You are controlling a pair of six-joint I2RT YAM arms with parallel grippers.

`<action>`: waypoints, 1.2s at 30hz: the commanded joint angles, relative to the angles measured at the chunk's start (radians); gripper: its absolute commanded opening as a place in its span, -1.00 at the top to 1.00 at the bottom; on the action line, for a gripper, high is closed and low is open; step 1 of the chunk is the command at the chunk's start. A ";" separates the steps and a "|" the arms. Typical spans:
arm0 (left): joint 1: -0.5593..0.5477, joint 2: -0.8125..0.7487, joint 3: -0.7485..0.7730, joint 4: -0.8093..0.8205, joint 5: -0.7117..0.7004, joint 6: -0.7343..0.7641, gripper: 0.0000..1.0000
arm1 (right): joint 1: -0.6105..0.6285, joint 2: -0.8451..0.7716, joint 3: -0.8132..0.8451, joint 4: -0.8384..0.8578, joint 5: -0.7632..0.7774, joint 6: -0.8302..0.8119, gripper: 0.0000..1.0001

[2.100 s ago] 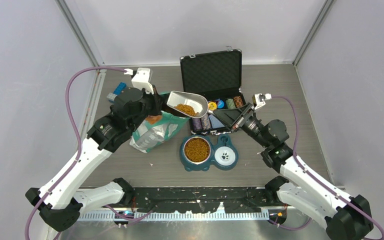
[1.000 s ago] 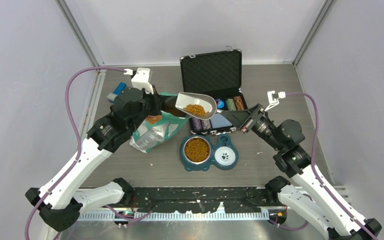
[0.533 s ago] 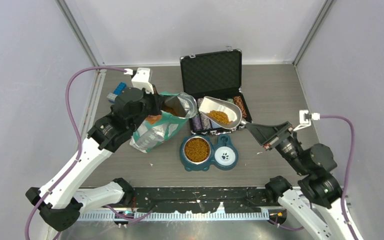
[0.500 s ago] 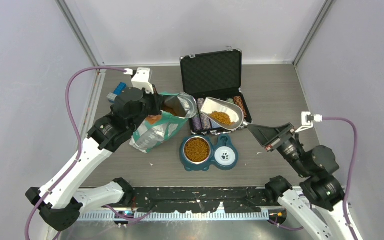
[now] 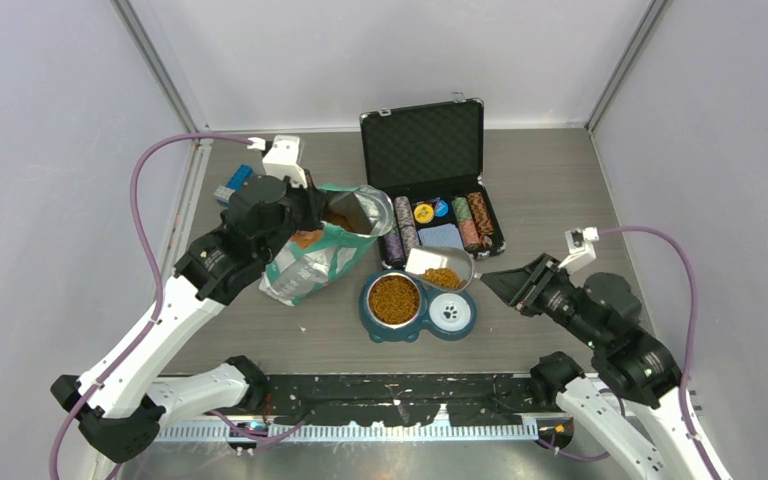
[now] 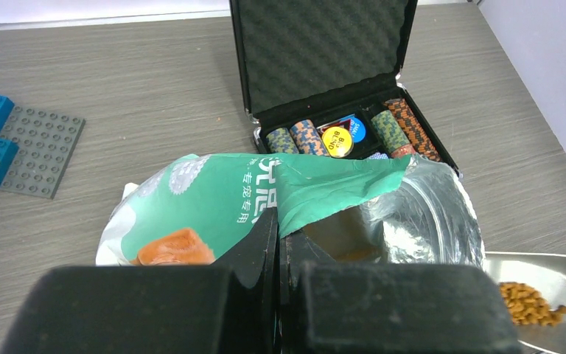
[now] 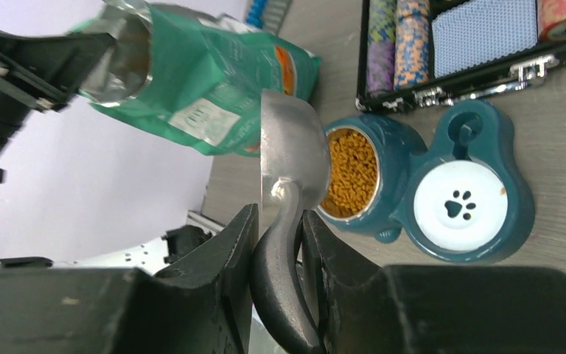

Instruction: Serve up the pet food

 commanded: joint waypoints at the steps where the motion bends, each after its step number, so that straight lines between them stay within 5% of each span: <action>1: 0.001 -0.026 0.017 0.033 -0.021 0.011 1.00 | -0.003 0.077 -0.029 0.107 -0.083 -0.038 0.90; 20: 0.001 -0.030 0.020 0.032 -0.025 0.014 1.00 | 0.001 0.318 -0.045 0.161 -0.151 -0.207 0.90; 36: 0.000 -0.026 0.025 0.027 -0.023 0.013 1.00 | 0.102 0.440 0.067 0.100 -0.043 -0.271 0.90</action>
